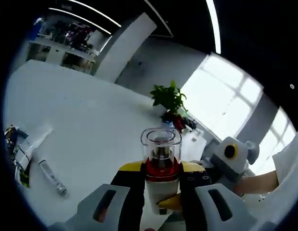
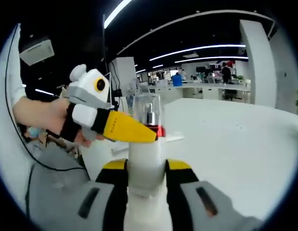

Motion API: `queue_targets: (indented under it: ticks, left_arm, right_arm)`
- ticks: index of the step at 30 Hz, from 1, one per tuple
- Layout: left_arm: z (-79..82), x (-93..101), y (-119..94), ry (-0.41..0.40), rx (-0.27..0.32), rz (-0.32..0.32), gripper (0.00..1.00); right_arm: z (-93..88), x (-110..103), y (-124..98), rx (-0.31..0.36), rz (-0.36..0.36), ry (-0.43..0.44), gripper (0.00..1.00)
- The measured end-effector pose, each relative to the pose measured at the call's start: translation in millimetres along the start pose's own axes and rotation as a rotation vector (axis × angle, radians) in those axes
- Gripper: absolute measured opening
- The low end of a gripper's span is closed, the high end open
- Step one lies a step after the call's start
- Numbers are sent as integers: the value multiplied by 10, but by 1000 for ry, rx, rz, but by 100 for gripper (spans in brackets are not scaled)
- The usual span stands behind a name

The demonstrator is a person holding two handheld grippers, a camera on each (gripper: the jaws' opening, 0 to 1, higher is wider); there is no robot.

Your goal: Arrange the skincare products in the storage area until every visible bottle or jar stands upright without overlapping.

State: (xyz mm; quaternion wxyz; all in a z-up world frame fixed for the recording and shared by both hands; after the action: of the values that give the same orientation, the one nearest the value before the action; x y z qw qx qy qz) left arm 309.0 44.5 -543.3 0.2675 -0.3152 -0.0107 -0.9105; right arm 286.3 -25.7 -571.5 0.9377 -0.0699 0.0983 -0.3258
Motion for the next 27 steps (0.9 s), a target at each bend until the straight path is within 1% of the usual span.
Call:
queue_targets:
  ticks: [2,3,5,6,10,11,14,18,19,22,26,27]
  left_arm:
    - [-4,41,16,49,-24,-31,23]
    - [-10,69,29,81,-47,-49,23]
    - [-22,110,55,135,-90,-85,23]
    - [-25,125,68,149,-102,-97,23]
    - [-19,205,119,201,-173,-189,23]
    - [-16,213,125,209,-179,-198,23]
    - [10,271,169,272,-215,-256,23]
    - [18,286,207,325,-249,-307,23]
    - [14,283,212,338,-260,-315,23]
    - [13,244,242,375,-276,-325,24]
    - [-28,152,298,458,-311,-325,24]
    - [-36,141,306,465,-313,-323,24]
  right_arm:
    - [-3,-4,-60,8,30,32,30]
    - [-4,-2,-83,10,40,40,30]
    - [-9,6,-130,6,60,46,30]
    - [-9,7,-145,6,64,46,30]
    - [-1,3,-208,4,104,38,31]
    - [7,3,-221,4,114,31,31]
    - [32,18,-244,1,137,11,31]
    - [32,58,-254,-12,163,-19,31]
    - [26,65,-251,-17,164,-23,31]
    - [-2,100,-216,-32,127,-61,30]
    - [-79,140,-135,-51,62,-81,30]
    - [-117,163,-105,-67,28,-98,30]
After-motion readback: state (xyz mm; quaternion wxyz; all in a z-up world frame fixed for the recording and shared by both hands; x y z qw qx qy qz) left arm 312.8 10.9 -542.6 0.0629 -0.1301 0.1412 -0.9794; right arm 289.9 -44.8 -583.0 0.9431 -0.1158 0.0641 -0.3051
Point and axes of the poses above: the point that each gripper's makers call its tool centre point, and the gripper's own axes: y roughly forward along the fingers, x roughly to its right, z roughly out of its top, the point moved 5 cm from there along -y, roughly backward along the fingers, and after that the axes turned 6 degrees about x, right-handed, at the moved point
